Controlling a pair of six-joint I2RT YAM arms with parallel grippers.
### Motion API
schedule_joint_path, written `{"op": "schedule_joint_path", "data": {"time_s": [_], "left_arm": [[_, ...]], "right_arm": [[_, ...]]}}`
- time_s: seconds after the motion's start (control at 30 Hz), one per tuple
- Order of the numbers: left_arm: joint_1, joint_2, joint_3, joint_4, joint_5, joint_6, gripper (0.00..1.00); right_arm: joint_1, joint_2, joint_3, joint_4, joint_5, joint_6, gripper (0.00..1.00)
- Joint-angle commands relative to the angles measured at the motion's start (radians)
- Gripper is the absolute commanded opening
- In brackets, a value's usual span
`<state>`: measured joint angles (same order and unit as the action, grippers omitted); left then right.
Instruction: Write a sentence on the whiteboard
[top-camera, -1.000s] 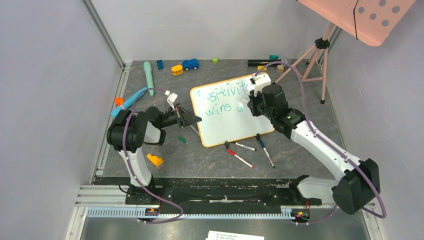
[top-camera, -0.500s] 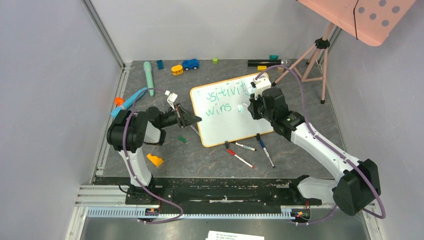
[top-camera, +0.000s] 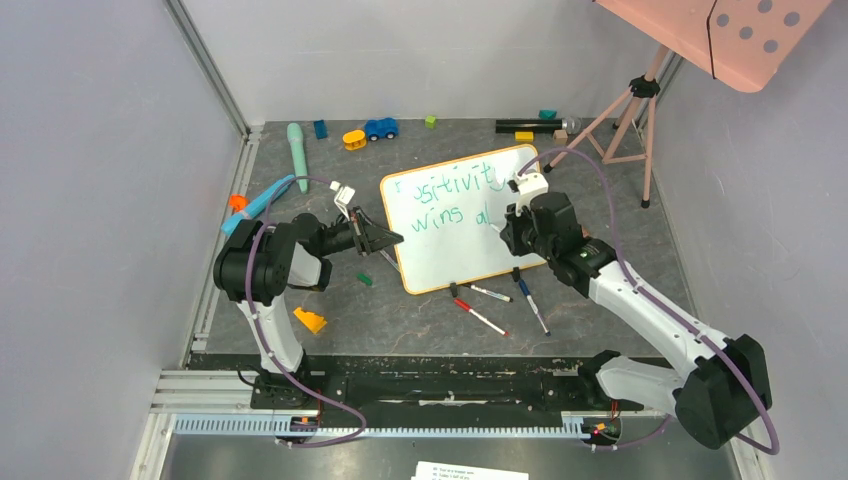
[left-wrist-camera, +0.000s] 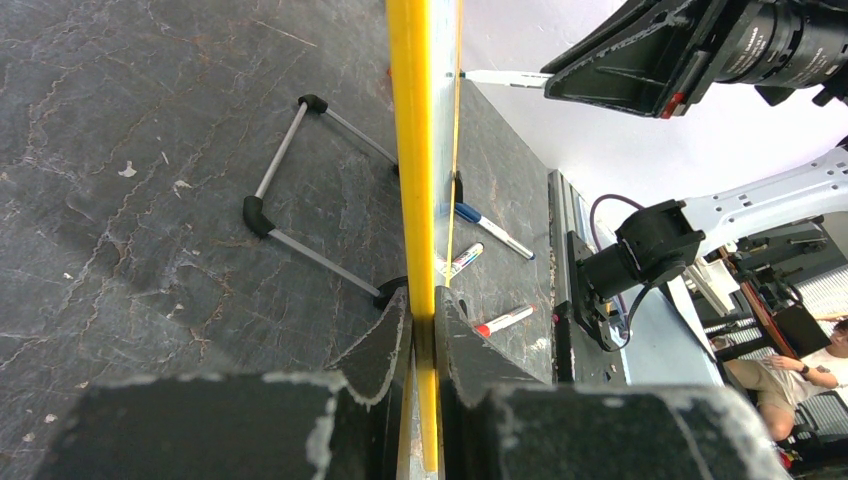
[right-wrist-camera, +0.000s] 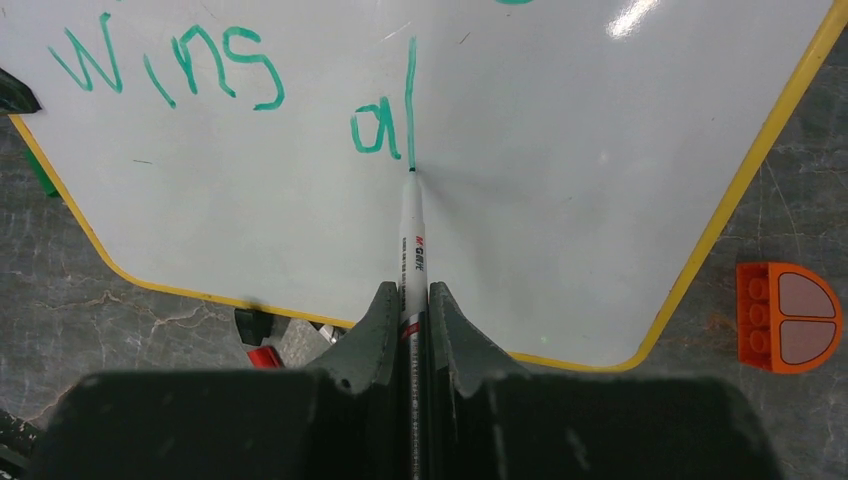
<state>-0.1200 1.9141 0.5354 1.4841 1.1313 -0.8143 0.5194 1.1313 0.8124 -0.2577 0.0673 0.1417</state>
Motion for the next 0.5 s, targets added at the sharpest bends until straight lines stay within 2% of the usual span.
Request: {"op": "schedule_joint_path", "data": {"time_s": [0.0, 0.47], "left_arm": [[-0.007, -0.019, -0.004, 0.073, 0.044, 0.082, 0.02], [-0.007, -0.018, -0.002, 0.073, 0.045, 0.081, 0.02]], "right_arm": [[-0.007, -0.01, 0.098, 0.018, 0.006, 0.008, 0.0], [-0.036, 0.07, 0.216, 0.016, 0.013, -0.056, 0.0]]}}
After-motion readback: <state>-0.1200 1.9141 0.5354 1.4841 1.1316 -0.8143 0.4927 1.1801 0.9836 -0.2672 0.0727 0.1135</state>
